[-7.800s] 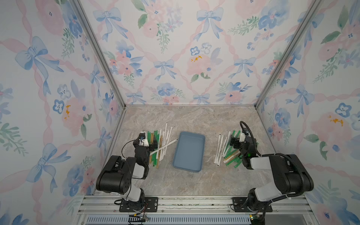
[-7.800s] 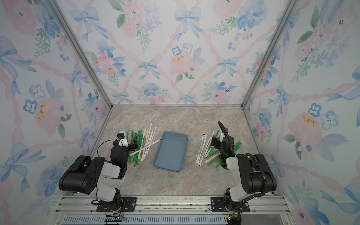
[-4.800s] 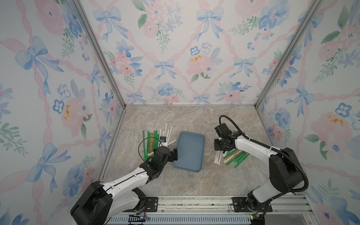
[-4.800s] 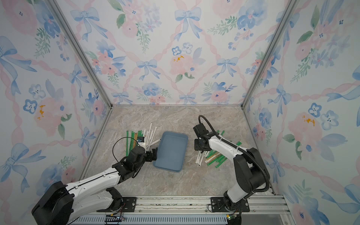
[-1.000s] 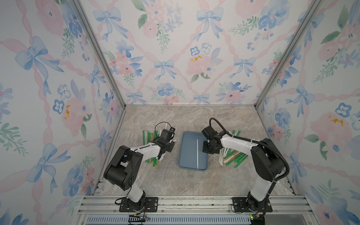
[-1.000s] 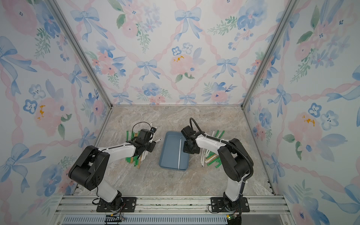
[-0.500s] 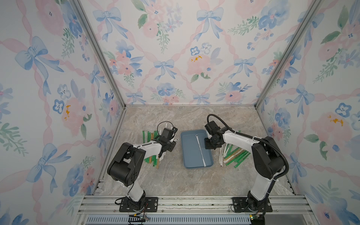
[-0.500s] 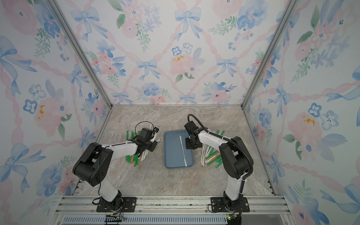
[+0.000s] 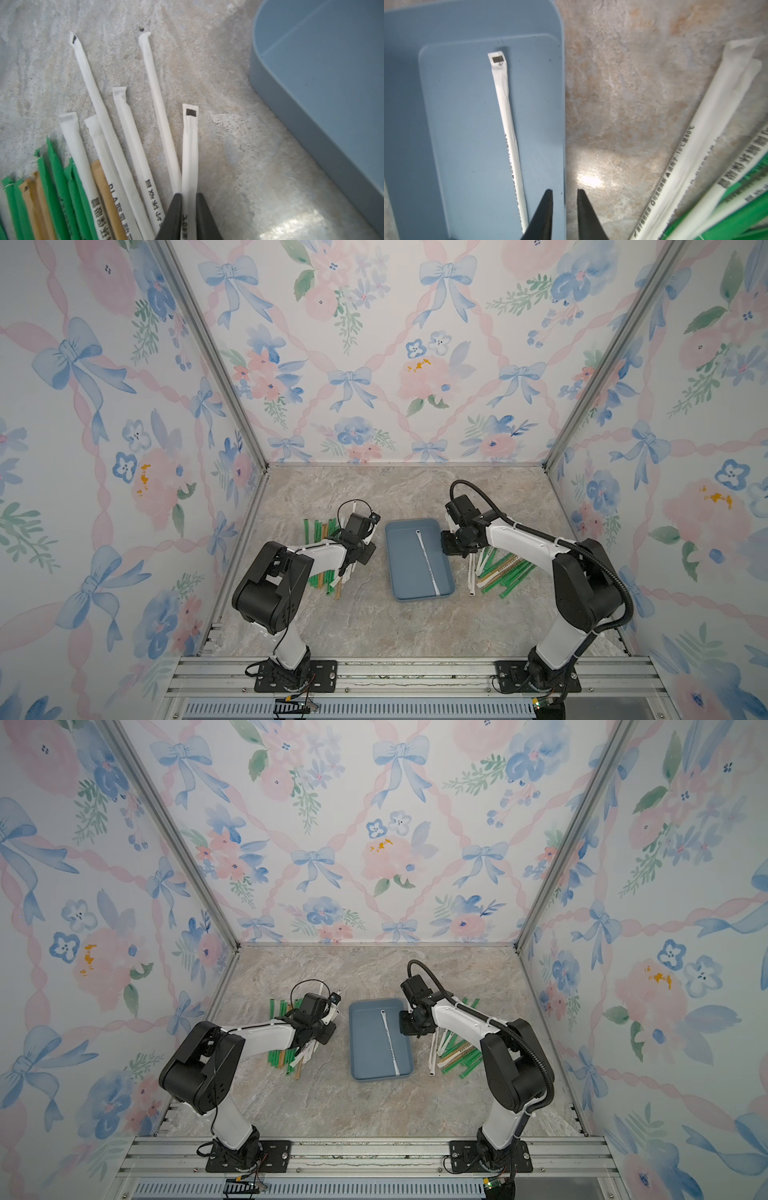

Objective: Put the straws into the storage box
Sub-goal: Adjust the storage box at the center of the board, then pick up the straw from the center of the board.

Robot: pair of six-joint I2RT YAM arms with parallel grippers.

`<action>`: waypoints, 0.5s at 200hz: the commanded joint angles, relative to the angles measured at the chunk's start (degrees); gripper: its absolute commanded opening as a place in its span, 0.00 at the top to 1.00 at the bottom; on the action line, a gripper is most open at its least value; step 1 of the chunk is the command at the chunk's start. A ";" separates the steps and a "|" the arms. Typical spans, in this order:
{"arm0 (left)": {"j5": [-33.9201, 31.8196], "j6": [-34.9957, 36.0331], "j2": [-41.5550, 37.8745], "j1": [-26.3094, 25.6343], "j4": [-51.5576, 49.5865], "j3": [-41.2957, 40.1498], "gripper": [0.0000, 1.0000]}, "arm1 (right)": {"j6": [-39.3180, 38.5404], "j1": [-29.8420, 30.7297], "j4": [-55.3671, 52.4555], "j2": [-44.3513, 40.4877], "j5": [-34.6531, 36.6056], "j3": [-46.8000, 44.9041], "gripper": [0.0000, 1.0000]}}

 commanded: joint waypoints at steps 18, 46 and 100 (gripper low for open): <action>-0.33 -1.67 -0.20 0.06 -0.79 1.02 0.89 | 1.41 -3.22 -0.66 -4.08 -0.51 -2.60 0.76; -2.41 -3.82 -3.61 -0.26 -1.01 1.48 0.91 | 0.44 -5.39 -2.46 -6.51 0.57 -3.57 0.75; 3.87 -12.51 -7.42 -2.04 -2.04 3.50 0.92 | -0.43 -10.31 -4.02 -9.51 1.00 -6.38 0.75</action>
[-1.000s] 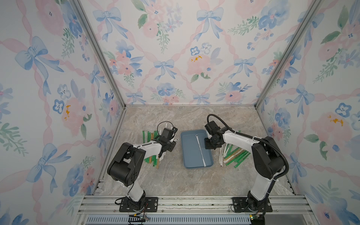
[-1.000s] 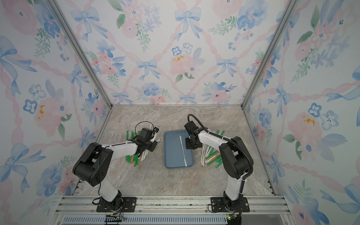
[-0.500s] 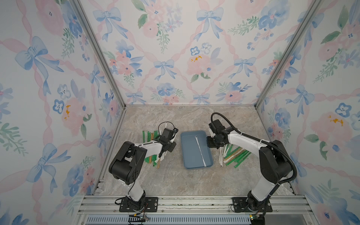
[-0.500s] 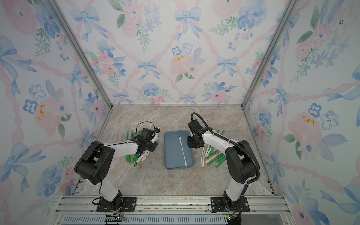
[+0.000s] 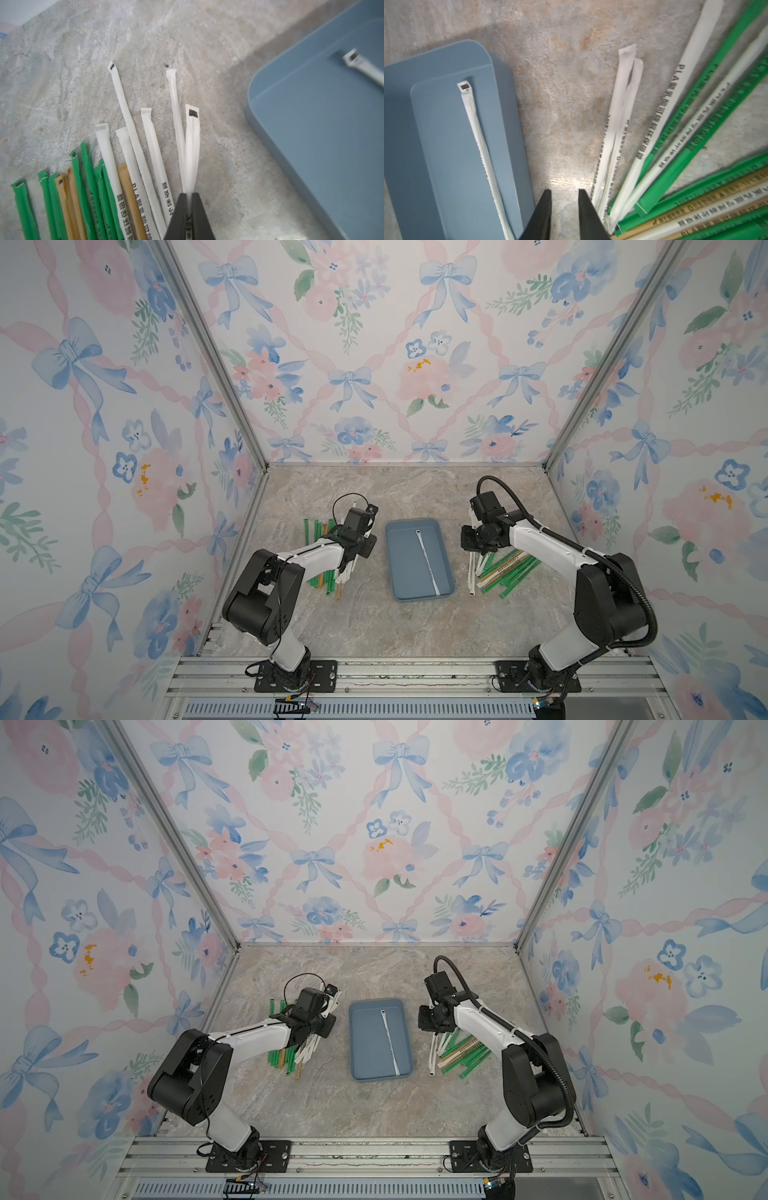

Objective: Put the straws into the storage box
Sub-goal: Pick up the straw from the center of the board, then place the straw in the storage box.

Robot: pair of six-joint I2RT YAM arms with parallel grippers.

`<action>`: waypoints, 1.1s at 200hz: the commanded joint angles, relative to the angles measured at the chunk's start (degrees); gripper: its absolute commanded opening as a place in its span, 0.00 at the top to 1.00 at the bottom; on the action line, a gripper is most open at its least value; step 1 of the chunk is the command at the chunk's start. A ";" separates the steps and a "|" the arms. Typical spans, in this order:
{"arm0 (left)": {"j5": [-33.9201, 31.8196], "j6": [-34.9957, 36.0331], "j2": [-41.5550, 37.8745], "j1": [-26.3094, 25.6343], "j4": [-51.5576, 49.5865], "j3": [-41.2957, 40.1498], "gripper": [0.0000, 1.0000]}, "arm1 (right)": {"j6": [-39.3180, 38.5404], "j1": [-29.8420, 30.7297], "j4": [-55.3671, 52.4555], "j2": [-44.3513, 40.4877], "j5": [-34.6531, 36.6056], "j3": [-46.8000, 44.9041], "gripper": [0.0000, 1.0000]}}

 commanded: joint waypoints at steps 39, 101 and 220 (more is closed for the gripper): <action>16.25 -23.90 -1.49 -4.82 -0.40 4.20 0.94 | -1.40 -4.96 -5.01 -1.96 2.40 -2.80 0.75; 17.55 -43.32 4.87 -9.21 4.14 3.80 0.96 | -0.55 -5.17 -1.68 -1.49 1.21 -5.42 0.75; 11.75 -55.12 8.81 -9.93 7.46 4.16 0.94 | 0.69 -2.37 1.45 6.04 1.27 -2.92 0.74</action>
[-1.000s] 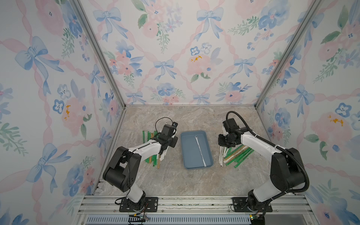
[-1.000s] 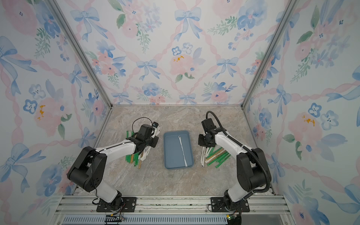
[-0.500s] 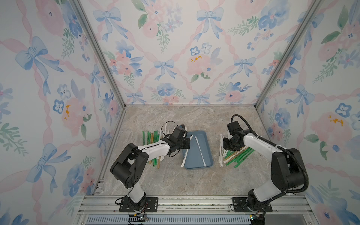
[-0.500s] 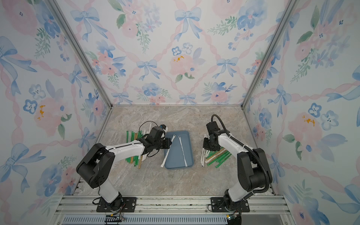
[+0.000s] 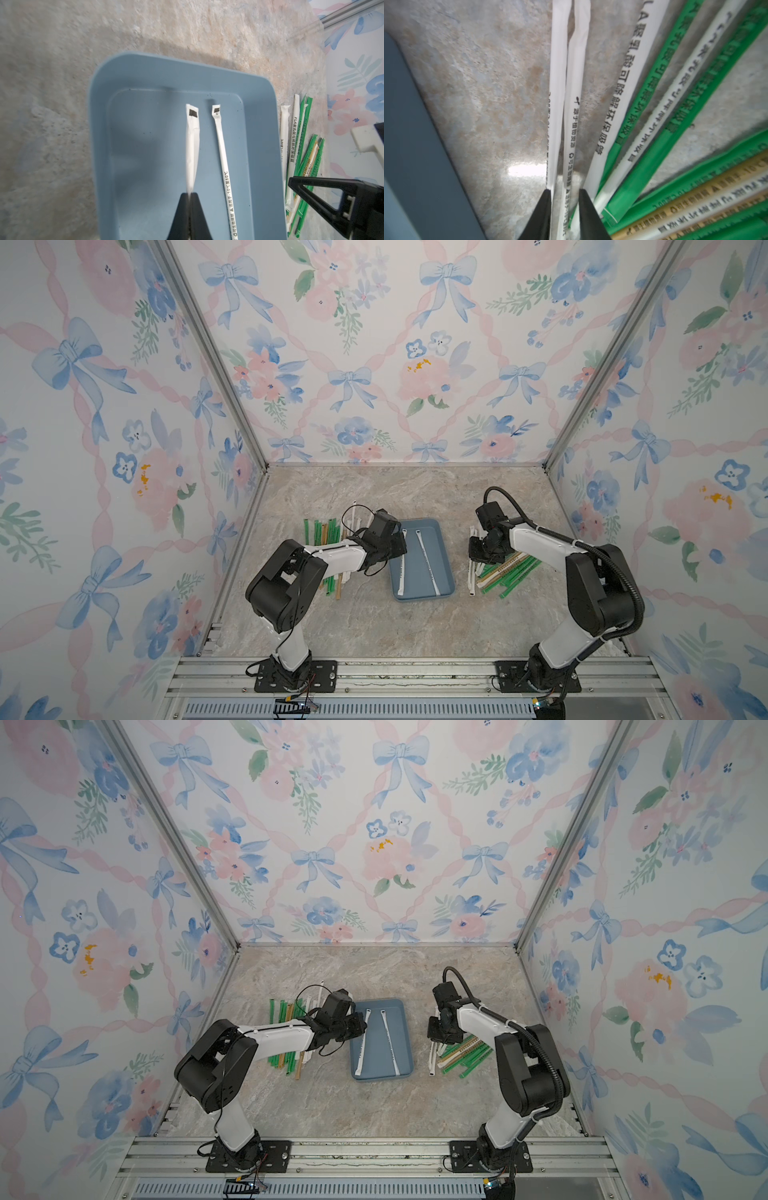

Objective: Put the straws into the storage box
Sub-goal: Place the straw in the storage box.

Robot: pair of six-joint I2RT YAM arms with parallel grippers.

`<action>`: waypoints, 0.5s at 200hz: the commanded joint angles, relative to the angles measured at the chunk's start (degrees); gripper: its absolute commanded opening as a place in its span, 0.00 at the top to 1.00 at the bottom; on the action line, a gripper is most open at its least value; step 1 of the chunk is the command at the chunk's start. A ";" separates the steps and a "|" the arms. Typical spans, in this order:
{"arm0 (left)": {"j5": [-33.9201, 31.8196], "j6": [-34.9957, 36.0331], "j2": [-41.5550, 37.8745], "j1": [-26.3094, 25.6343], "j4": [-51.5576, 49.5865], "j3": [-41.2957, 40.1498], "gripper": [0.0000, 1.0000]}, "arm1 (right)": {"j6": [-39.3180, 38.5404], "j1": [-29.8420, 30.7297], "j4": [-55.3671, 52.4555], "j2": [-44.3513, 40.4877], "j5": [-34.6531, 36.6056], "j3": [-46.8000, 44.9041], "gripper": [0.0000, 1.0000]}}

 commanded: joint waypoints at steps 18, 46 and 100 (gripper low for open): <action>-4.68 -3.35 0.52 -0.72 0.92 0.44 0.93 | 0.28 1.08 -0.29 2.05 0.20 2.58 0.75; -6.30 -3.36 1.01 -0.72 0.97 1.47 0.93 | 0.43 1.89 -0.47 2.00 0.77 2.74 0.75; -7.48 -2.40 2.26 -1.27 0.93 2.75 0.75 | 0.78 2.36 -1.61 3.47 2.29 3.04 0.77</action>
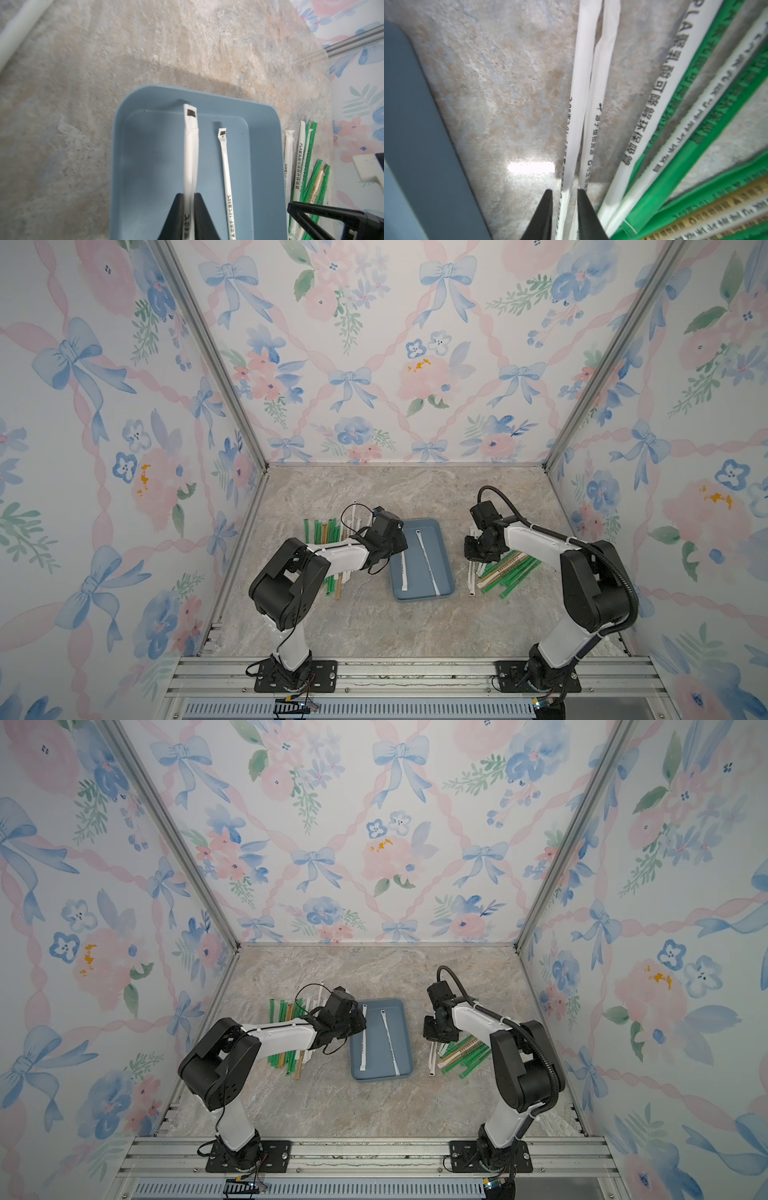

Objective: Put the straws into the storage box
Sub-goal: Place the straw in the storage box, then pick up the straw from the center of the board.

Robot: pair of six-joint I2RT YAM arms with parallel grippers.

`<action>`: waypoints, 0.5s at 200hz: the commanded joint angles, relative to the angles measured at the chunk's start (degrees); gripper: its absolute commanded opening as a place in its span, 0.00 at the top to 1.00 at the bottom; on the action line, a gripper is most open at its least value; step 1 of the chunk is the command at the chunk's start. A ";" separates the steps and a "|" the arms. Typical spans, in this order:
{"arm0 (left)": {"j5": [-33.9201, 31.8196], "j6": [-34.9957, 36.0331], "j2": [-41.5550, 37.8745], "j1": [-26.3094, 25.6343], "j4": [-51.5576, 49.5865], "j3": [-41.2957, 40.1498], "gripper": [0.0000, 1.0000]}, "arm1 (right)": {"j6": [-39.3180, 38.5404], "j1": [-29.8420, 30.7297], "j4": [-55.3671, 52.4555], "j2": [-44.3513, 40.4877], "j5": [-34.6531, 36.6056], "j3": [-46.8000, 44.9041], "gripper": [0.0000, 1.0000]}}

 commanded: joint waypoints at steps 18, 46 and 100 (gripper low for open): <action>-3.06 1.02 -0.18 -1.31 -0.05 1.07 0.64 | 0.69 0.43 -1.81 1.99 1.75 1.43 0.78; -4.60 2.49 -2.01 -2.11 -0.05 1.24 0.56 | 0.34 0.91 -1.98 2.71 1.25 2.04 0.80; -11.86 9.19 -10.59 -2.97 -0.23 -2.42 0.39 | -0.19 2.07 -4.27 4.46 2.62 3.44 0.83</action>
